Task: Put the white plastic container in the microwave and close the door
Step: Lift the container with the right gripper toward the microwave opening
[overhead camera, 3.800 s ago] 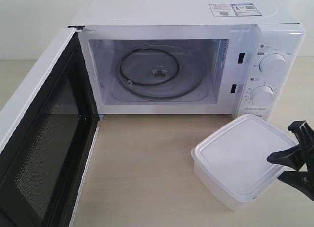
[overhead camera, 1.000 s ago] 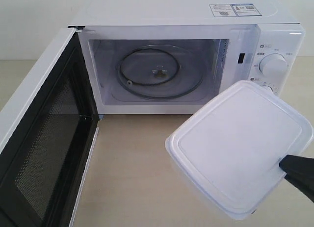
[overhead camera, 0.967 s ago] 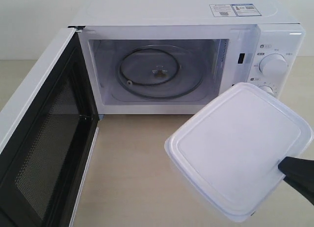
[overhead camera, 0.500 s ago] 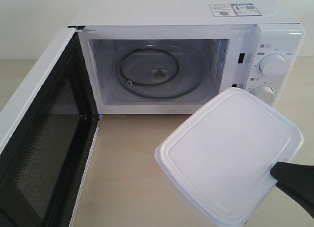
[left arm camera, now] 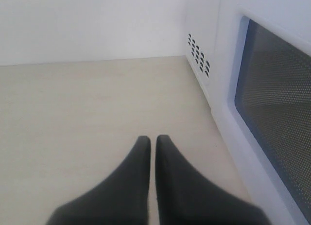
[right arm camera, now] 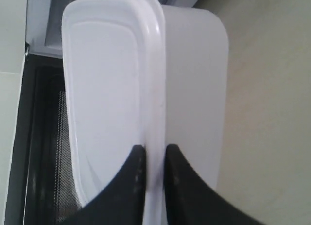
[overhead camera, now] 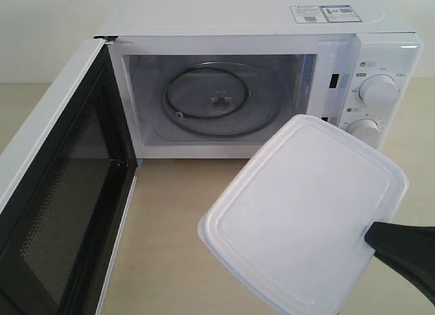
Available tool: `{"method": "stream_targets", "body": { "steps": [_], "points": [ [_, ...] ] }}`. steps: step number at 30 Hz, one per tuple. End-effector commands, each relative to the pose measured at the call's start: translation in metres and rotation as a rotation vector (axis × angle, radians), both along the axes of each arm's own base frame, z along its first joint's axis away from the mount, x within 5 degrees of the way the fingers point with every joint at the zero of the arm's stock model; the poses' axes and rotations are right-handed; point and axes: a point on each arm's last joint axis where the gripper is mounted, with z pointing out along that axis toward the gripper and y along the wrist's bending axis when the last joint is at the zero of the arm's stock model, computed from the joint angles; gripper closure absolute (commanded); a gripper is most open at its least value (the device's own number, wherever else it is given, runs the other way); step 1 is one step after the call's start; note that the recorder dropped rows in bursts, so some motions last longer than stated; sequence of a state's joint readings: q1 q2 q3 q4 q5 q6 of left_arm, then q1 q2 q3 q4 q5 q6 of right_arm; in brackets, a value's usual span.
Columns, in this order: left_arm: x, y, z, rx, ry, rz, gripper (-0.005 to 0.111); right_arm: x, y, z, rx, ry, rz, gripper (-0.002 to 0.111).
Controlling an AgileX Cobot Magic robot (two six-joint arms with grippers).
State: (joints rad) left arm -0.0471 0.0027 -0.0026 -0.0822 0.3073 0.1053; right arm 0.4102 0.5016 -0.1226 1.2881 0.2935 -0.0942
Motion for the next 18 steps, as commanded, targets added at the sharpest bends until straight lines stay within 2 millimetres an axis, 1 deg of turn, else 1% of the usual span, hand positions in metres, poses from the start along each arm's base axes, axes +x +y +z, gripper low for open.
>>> {"method": "stream_targets", "body": {
  "steps": [1, 4, 9, 13, 18],
  "points": [
    [0.000, 0.000, -0.001, -0.016, -0.001, 0.004, 0.102, 0.004, -0.004, 0.003, 0.036, 0.018, -0.094, 0.109],
    [0.000, 0.000, -0.001, -0.016, -0.001, 0.004, 0.102, 0.006, -0.006, 0.003, 0.031, 0.016, -0.124, 0.109],
    [0.000, 0.000, -0.001, -0.016, -0.001, 0.004, 0.102, 0.003, -0.004, -0.001, 0.054, 0.024, -0.117, 0.109],
    [0.000, 0.000, -0.001, -0.016, -0.001, 0.004, 0.102, -0.001, 0.000, -0.009, 0.088, 0.014, -0.068, 0.109],
    [0.000, 0.000, -0.001, -0.016, -0.001, 0.004, 0.102, -0.004, 0.003, -0.009, 0.121, 0.009, -0.037, 0.109]
  ]
}}
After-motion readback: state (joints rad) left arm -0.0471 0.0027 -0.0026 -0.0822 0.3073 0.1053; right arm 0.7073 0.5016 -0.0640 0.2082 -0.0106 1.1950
